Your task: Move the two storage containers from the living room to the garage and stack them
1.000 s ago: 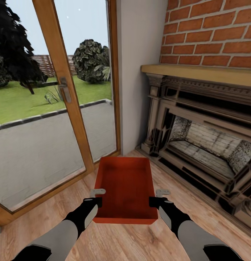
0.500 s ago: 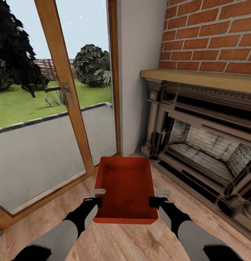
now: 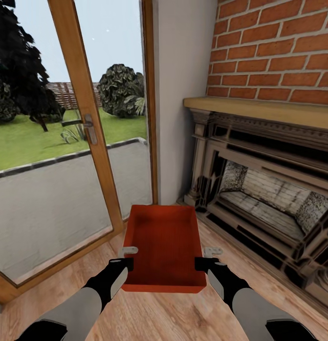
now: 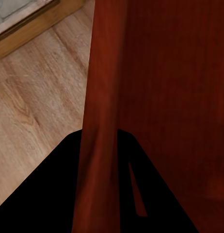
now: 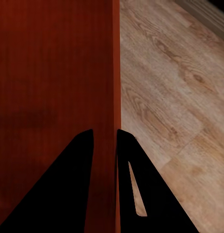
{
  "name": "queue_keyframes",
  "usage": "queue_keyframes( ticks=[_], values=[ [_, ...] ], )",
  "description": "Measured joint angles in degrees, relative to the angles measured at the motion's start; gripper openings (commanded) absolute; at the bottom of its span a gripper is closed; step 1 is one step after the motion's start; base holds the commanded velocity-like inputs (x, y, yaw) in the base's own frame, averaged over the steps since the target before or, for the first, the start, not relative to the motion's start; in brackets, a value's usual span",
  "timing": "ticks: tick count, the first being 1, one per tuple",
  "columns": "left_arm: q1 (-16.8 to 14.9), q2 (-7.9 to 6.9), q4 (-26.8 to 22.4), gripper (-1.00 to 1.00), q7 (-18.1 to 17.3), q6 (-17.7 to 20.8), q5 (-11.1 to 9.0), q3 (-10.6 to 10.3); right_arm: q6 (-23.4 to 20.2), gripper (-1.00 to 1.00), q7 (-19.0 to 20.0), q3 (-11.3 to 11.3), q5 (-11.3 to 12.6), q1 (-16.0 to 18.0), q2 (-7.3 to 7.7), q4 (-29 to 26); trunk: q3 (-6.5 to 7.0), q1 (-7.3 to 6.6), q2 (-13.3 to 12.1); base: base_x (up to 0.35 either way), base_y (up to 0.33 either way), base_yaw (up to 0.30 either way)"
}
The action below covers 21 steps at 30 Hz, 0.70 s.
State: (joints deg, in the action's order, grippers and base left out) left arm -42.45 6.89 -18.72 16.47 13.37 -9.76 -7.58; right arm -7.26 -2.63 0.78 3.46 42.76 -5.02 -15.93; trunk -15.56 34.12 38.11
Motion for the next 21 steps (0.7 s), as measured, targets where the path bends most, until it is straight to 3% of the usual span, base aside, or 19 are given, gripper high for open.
queue_keyframes(
  ticks=[21],
  values=[
    [0.0,-0.03,0.0,-1.00,0.0,0.0,-0.2,-0.1,0.0,-1.00,0.0,0.0,0.0,0.0,-0.01,0.0,5.72,-4.62,-8.4,0.000,0.000,0.000]
  ],
)
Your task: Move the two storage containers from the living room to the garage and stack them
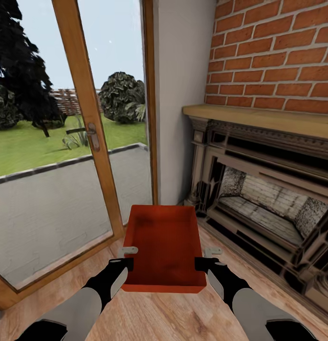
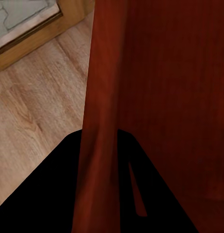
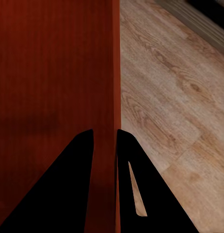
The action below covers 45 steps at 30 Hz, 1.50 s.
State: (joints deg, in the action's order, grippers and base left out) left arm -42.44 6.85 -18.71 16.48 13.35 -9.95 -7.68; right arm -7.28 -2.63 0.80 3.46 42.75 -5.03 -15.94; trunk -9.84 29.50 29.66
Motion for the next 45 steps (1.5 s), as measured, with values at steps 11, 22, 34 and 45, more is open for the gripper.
queue_keyframes(
  ticks=[11,22,34,45],
  values=[
    [0.0,-0.02,0.0,-1.00,0.0,0.0,0.0,0.0,0.0,-1.00,0.0,0.0,0.0,0.0,-0.01,0.0,3.00,-2.42,-4.4,0.000,0.000,0.000],
    [0.0,-0.02,0.0,-1.00,0.0,0.0,0.0,0.0,0.0,-1.00,0.0,0.0,0.0,0.0,-0.01,0.0,5.10,-3.75,-6.9,0.000,0.000,0.000],
    [0.0,-0.03,0.0,-1.00,0.0,0.0,-0.1,-0.1,0.0,-1.00,0.0,0.0,0.0,0.0,-0.01,0.0,6.20,-3.75,-6.9,0.000,0.000,0.000],
    [0.0,-0.03,0.0,-1.00,0.0,-0.1,-0.2,-0.2,0.0,-1.00,0.0,0.0,0.0,0.0,0.00,0.0,7.21,-3.75,-6.9,0.000,0.000,0.000]
  ],
)
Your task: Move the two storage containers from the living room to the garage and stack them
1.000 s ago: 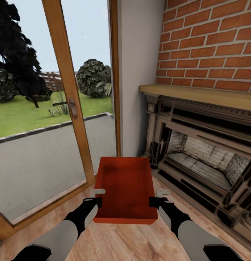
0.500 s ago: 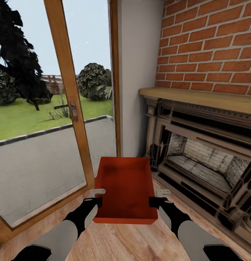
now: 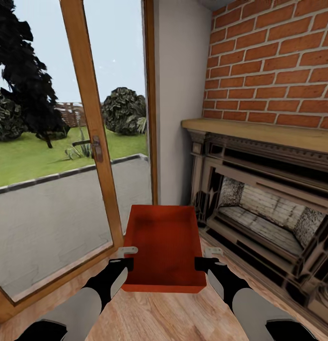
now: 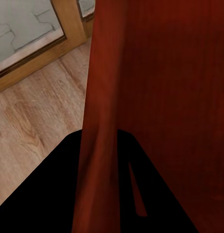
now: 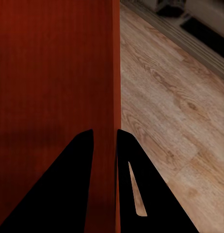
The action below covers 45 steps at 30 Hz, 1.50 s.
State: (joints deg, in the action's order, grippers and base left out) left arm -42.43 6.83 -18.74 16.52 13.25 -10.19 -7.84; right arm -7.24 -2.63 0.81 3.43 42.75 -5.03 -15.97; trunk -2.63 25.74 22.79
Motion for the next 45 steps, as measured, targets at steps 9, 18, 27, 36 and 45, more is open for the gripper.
queue_keyframes(
  ticks=[9,18,27,36,45],
  values=[
    [0.0,0.00,0.0,-1.00,0.1,-0.1,-0.2,-0.2,0.0,-1.00,0.0,0.0,0.0,0.0,0.00,0.0,0.83,0.00,0.0,0.000,0.000,0.000],
    [0.0,-0.01,0.0,-1.00,0.5,-0.2,-1.0,-0.7,0.0,-1.00,0.0,0.1,-0.1,0.0,0.01,-0.1,1.62,0.00,0.0,0.000,0.000,0.000],
    [0.0,-0.01,0.0,-1.00,0.5,-0.2,-1.1,-0.8,0.0,-1.00,0.0,0.1,-0.1,0.1,0.01,-0.1,2.37,0.02,0.1,0.000,0.000,0.000],
    [0.0,-0.01,0.0,-1.00,0.5,-0.2,-1.0,-0.7,0.0,-1.00,0.0,0.1,0.0,0.1,0.02,0.0,3.19,0.02,0.1,0.000,0.000,0.000],
    [0.0,-0.01,0.0,-1.00,0.5,-0.2,-0.9,-0.6,0.0,-1.00,0.0,0.1,-0.1,0.0,0.01,0.0,4.01,0.02,0.1,0.000,0.000,0.000]
  ],
)
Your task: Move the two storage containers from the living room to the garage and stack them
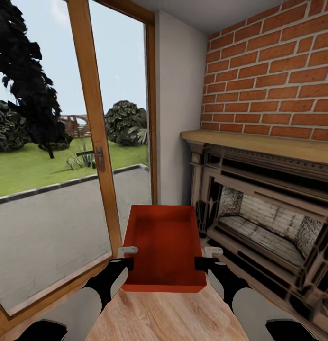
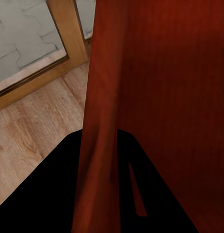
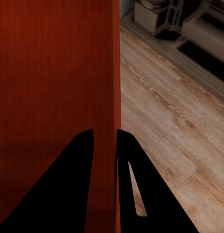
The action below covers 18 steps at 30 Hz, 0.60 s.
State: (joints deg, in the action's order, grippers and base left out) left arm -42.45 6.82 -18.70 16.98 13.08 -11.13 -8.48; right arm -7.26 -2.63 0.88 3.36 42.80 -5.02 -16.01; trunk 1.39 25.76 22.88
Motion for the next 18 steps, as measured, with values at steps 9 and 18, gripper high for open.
queue_keyframes(
  ticks=[9,18],
  values=[
    [0.0,0.00,0.0,-1.00,0.0,0.0,0.1,0.1,0.0,-1.00,0.0,0.0,0.0,0.0,0.01,0.0,0.81,0.00,0.0,0.000,0.000,-0.002],
    [0.0,0.02,0.0,-1.00,-0.1,0.0,0.2,0.1,0.0,-1.00,0.0,0.3,0.4,0.0,0.06,0.0,0.94,0.00,0.0,0.000,0.000,-0.001]
  ],
)
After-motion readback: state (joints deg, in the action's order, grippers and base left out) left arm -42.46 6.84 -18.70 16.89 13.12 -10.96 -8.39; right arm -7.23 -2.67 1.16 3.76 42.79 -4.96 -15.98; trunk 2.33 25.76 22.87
